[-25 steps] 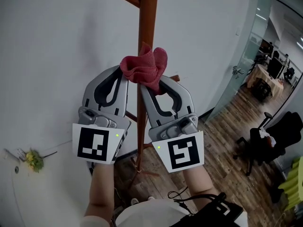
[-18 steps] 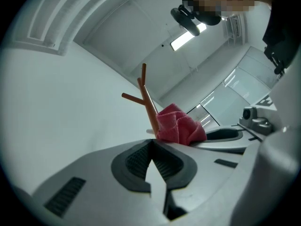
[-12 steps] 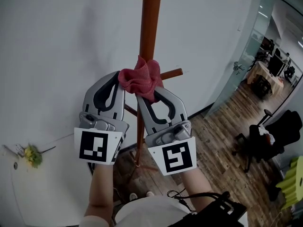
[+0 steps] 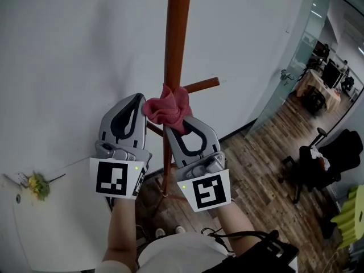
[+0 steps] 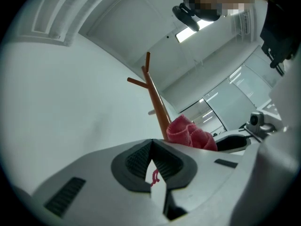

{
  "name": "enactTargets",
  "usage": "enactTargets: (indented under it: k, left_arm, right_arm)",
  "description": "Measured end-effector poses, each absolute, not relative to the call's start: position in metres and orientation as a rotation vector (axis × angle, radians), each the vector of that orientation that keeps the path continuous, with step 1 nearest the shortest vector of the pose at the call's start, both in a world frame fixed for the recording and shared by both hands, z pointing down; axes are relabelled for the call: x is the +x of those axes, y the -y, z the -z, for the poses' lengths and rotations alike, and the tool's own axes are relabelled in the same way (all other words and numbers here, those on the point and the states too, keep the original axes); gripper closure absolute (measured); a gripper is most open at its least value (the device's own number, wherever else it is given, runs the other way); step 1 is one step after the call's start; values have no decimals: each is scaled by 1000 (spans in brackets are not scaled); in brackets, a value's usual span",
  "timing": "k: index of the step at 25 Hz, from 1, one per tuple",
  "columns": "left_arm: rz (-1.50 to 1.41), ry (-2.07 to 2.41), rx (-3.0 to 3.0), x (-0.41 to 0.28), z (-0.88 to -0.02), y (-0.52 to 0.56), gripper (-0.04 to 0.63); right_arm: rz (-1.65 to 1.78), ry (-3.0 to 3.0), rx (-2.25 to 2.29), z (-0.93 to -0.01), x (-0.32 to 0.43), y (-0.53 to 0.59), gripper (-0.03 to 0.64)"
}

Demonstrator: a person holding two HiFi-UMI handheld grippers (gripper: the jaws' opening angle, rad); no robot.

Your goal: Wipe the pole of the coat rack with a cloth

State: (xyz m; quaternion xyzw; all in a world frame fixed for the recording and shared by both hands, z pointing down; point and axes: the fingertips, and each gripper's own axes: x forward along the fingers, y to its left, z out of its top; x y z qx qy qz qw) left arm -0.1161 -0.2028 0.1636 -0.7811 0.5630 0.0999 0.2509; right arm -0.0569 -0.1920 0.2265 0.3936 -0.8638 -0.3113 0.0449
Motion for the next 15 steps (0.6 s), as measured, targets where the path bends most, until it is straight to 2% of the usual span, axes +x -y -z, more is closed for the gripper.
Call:
enactTargets:
  k: [15]
  left_arm:
    - [-257, -1566, -2170, -123, -178, 206, 583]
  right_arm:
    - [849, 2635, 1169, -265, -62, 192, 537]
